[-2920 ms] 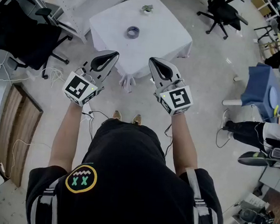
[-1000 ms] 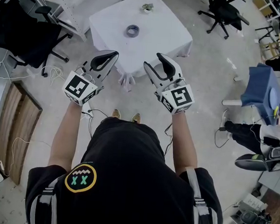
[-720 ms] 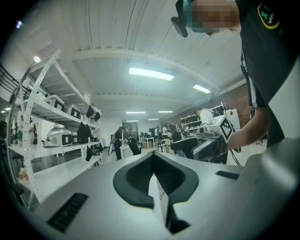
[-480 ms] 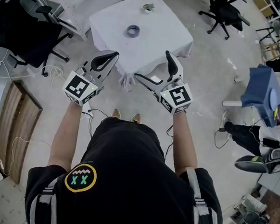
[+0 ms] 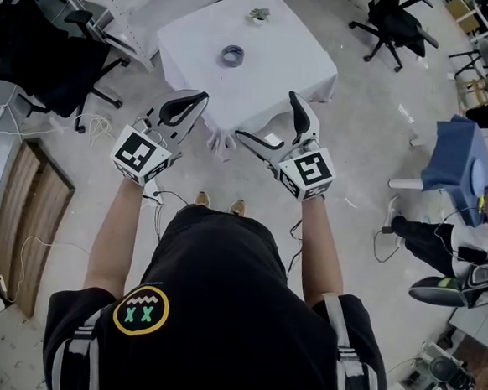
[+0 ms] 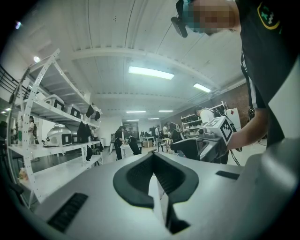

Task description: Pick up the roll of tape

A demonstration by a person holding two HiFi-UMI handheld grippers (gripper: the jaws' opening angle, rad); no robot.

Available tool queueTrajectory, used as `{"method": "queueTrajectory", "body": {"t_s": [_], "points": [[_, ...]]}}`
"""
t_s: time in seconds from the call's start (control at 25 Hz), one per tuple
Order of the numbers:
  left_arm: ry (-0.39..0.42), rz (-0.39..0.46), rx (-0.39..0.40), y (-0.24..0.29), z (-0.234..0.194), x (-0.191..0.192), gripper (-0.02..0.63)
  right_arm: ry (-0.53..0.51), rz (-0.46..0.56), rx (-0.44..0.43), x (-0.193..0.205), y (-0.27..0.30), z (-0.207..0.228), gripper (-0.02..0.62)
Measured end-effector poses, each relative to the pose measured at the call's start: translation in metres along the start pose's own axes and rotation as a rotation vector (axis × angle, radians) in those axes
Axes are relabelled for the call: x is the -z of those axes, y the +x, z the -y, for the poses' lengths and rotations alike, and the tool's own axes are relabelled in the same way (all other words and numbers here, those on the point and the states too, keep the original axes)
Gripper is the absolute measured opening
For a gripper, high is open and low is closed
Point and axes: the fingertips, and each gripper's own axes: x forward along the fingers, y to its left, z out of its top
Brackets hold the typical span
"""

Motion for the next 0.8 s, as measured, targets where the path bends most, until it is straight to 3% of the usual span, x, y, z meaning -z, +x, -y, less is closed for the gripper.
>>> {"method": "queueTrajectory", "body": {"t_s": [0.56,0.8], "points": [[0.012,-0.034,-0.050,0.014,0.031,0.000,0.017,0.011,0.004,-0.051,0.016,-0.027,0.020,0.598],[0.001,-0.046,-0.046,0.021,0.018,0.013,0.017,0.028,-0.004,-0.052,0.025,-0.012,0.030,0.598]]}}
